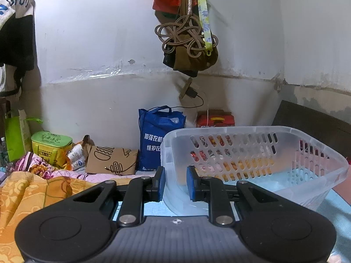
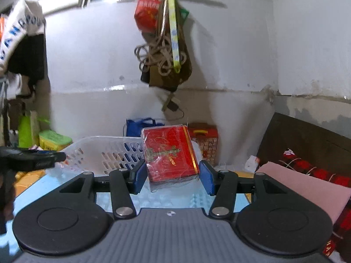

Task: Organize objects
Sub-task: 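Lift the red box into the basket and open the right gripper, then grasp the white wrapped cylinder with the right gripper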

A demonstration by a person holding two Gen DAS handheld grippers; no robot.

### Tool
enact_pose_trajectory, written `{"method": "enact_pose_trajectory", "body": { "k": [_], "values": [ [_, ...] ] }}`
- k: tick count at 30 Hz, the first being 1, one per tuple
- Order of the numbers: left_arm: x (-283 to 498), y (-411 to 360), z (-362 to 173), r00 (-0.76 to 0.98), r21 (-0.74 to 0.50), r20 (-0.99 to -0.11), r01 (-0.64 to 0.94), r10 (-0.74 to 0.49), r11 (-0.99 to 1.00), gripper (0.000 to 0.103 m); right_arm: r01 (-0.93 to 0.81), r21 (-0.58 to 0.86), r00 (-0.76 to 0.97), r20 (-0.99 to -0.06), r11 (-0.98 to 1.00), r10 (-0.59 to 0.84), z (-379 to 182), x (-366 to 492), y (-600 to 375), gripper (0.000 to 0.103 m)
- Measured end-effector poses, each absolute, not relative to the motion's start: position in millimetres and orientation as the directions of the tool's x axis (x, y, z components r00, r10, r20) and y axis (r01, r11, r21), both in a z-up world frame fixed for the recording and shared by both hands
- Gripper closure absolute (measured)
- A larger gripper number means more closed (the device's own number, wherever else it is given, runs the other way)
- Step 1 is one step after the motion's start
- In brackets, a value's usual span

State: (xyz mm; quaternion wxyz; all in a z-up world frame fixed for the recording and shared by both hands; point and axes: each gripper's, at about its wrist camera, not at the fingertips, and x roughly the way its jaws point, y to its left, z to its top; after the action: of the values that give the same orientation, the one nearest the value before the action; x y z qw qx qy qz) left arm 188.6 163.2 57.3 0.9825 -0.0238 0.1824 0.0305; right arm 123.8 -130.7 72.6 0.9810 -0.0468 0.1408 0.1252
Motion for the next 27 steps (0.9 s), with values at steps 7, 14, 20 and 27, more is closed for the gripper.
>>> {"method": "enact_pose_trajectory", "body": {
  "k": [7, 14, 20, 27],
  "values": [
    [188.2, 166.3, 56.4, 0.934, -0.046, -0.356, -0.059, 0.039, 0.997, 0.078, -0.177, -0.049, 0.917, -0.37, 0.983, 0.147, 64.4, 175.0, -101.6, 0.048],
    [187.0, 165.0, 55.8, 0.936, -0.04, -0.35, -0.06, 0.042, 0.997, 0.078, -0.08, -0.112, 0.958, -0.283, 0.991, 0.045, 54.5, 175.6, -96.1, 0.002],
    [185.7, 163.9, 56.8, 0.936, -0.036, -0.35, -0.062, 0.045, 0.997, 0.078, -0.076, -0.06, 0.969, -0.24, 0.995, 0.06, 52.7, 130.5, -126.1, 0.0],
    [184.5, 162.3, 58.5, 0.936, -0.034, -0.349, -0.067, 0.051, 0.997, 0.078, -0.096, 0.067, 0.966, -0.233, 0.993, 0.109, -3.8, 29.3, -171.1, 0.0]
  ]
}}
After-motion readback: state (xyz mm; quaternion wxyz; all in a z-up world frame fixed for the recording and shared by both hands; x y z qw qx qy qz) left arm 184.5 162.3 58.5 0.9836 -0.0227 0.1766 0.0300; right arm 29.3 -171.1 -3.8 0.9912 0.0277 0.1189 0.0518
